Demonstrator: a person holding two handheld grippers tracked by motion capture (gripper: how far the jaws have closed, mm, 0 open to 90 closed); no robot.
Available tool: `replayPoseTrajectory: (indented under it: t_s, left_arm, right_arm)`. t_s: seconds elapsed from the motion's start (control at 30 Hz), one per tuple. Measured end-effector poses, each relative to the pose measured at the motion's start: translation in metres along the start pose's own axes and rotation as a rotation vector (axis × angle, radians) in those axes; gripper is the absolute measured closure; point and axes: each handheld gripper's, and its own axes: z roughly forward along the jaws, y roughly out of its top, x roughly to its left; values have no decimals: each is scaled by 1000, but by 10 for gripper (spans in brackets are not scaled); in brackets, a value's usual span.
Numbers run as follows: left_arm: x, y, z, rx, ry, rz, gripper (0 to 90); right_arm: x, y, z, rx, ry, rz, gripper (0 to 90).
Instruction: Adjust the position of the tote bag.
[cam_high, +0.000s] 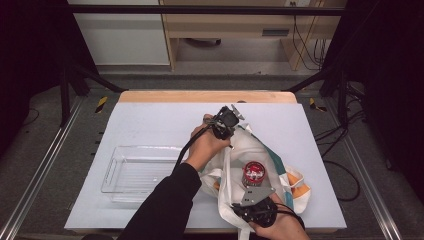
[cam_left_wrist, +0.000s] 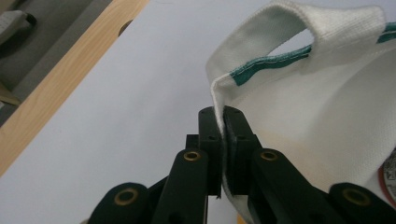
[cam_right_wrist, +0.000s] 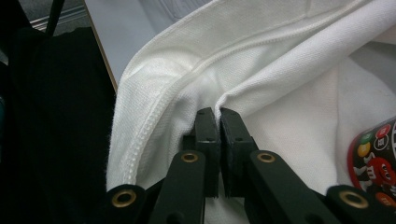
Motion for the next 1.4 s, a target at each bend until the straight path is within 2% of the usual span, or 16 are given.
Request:
replayPoseTrajectory:
  t_s: [0.13, 0.2, 0.27, 0.33, 0.4, 0.6, 0.87, 0.93, 0.97, 1.03, 1.1, 1.27, 1.37, 1.4]
  left_arm:
    - [0, -1, -4, -32, -4, 1, 853]
    - [-1, -1, -9, -43, -2, 1, 789]
    - [-1, -2, -17, -73, 9, -2, 713]
    - [-1, -4, -28, -123, 7, -25, 660]
    - [-1, -6, -40, -161, 4, -48, 626]
    - [-10, -16, -72, -235, 3, -24, 578]
    - [-29, -41, -102, -289, -14, 22, 560]
    - [-32, -47, -109, -277, -2, 17, 545]
    - [-34, -49, -111, -278, -7, 10, 545]
    - [-37, -52, -115, -282, -14, 11, 532]
    - [-39, -55, -119, -295, -23, 9, 513]
    - [-48, -66, -125, -313, -38, 19, 485]
    - [-54, -70, -126, -319, -67, -2, 483]
    - [-58, -71, -125, -324, -74, -1, 480]
  right_arm:
    - [0, 1, -2, -4, -9, 4, 852]
    - [-1, 1, -4, -17, -9, 21, 814]
    - [-3, 2, -6, -30, -17, 35, 739]
    - [-5, 3, -9, -43, -30, 46, 626]
    - [-7, 4, -15, -56, -52, 48, 577]
    - [-8, 12, -37, -115, -93, 44, 456]
    - [-20, 23, -71, -154, -185, 53, 417]
    - [-27, 26, -81, -155, -234, 74, 383]
    - [-33, 28, -88, -146, -273, 87, 352]
    - [-42, 32, -96, -133, -294, 135, 318]
    - [-51, 37, -104, -126, -316, 149, 303]
    - [-73, 52, -115, -108, -393, 152, 331]
    - [-90, 55, -115, -130, -413, 200, 356]
    - [-95, 53, -114, -137, -438, 220, 386]
